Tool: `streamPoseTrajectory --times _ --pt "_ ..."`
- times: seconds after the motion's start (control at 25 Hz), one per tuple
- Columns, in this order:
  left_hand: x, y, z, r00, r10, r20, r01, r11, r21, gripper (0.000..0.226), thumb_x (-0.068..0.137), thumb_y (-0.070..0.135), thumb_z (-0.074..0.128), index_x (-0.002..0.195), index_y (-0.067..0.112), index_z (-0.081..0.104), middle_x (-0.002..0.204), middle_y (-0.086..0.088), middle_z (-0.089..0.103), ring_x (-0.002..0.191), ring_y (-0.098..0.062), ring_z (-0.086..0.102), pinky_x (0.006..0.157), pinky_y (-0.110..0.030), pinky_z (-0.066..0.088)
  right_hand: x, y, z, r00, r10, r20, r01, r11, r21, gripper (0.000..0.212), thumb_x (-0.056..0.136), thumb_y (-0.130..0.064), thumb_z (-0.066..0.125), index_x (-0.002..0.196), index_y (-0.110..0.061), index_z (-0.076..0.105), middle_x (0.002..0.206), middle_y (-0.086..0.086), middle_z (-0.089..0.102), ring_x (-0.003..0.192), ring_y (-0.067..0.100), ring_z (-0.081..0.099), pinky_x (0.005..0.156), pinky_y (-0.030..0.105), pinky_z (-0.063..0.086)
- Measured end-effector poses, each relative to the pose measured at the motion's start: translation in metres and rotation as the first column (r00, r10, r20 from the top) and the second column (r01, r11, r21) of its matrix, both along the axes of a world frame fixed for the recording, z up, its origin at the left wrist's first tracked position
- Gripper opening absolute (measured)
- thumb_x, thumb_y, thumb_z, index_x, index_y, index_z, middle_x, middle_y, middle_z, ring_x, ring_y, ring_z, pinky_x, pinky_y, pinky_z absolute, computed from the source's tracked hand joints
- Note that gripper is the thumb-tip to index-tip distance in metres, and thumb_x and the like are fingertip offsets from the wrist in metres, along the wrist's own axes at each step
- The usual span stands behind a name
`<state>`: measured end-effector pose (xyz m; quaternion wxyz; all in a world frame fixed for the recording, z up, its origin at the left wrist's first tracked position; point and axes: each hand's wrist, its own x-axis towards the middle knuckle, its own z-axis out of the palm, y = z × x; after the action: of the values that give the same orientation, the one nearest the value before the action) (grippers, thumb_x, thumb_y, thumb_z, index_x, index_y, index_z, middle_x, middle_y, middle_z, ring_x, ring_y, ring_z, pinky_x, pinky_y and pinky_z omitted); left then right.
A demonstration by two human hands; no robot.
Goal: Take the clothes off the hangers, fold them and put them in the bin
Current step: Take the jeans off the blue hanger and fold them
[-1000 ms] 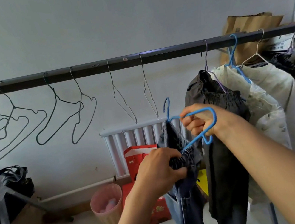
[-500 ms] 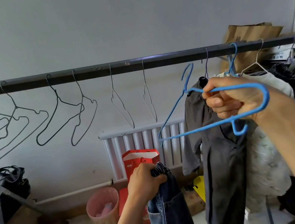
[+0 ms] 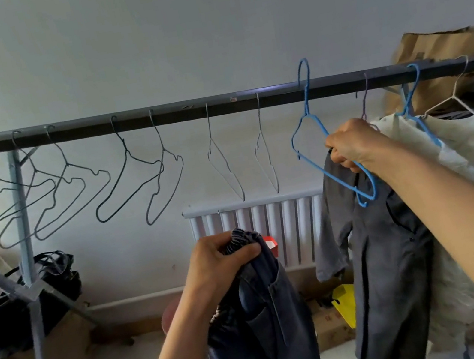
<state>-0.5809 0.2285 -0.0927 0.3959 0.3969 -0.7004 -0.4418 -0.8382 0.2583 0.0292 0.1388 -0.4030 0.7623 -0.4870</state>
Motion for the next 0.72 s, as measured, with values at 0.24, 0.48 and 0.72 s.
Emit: streamPoseTrajectory --times 0.24,0.48,0.72 --pt "0.022 -0.004 0.009 0.997 0.050 -0.061 -0.048 0.998 0.039 0.015 0.083 0.025 0.075 0.082 0.010 0.075 0.081 -0.017 0.074 0.069 -0.025 0.069 0.077 -0.051 0.056 -0.025 -0.028 -0.017 0.951 -0.029 -0.307 0.085 0.981 0.172 0.010 0.089 0.000 0.051 0.081 0.001 0.055 0.062 0.015 0.049 0.051 0.024 0.049 0.048 0.028 0.035" --pt "0.042 0.001 0.012 0.981 0.037 -0.192 -0.004 0.985 0.171 0.020 0.094 0.022 0.063 0.088 0.007 0.075 0.086 -0.017 0.075 0.073 -0.026 0.070 0.084 -0.051 0.055 0.026 0.011 -0.045 0.702 -0.182 -0.689 0.316 0.946 0.073 0.033 0.097 -0.028 0.047 0.118 -0.003 0.053 0.120 0.023 0.051 0.109 0.041 0.052 0.079 0.043 0.043" --pt "0.063 0.001 0.017 0.946 -0.044 -0.320 0.133 0.955 0.263 0.029 0.099 0.026 0.054 0.102 0.003 0.071 0.096 -0.021 0.072 0.080 -0.030 0.070 0.081 -0.045 0.056 0.180 0.038 -0.080 0.813 0.538 -0.221 -0.538 0.840 0.066 0.064 0.078 -0.047 0.074 0.131 -0.028 0.043 0.111 -0.011 0.054 0.098 0.007 0.057 0.082 0.022 0.049"
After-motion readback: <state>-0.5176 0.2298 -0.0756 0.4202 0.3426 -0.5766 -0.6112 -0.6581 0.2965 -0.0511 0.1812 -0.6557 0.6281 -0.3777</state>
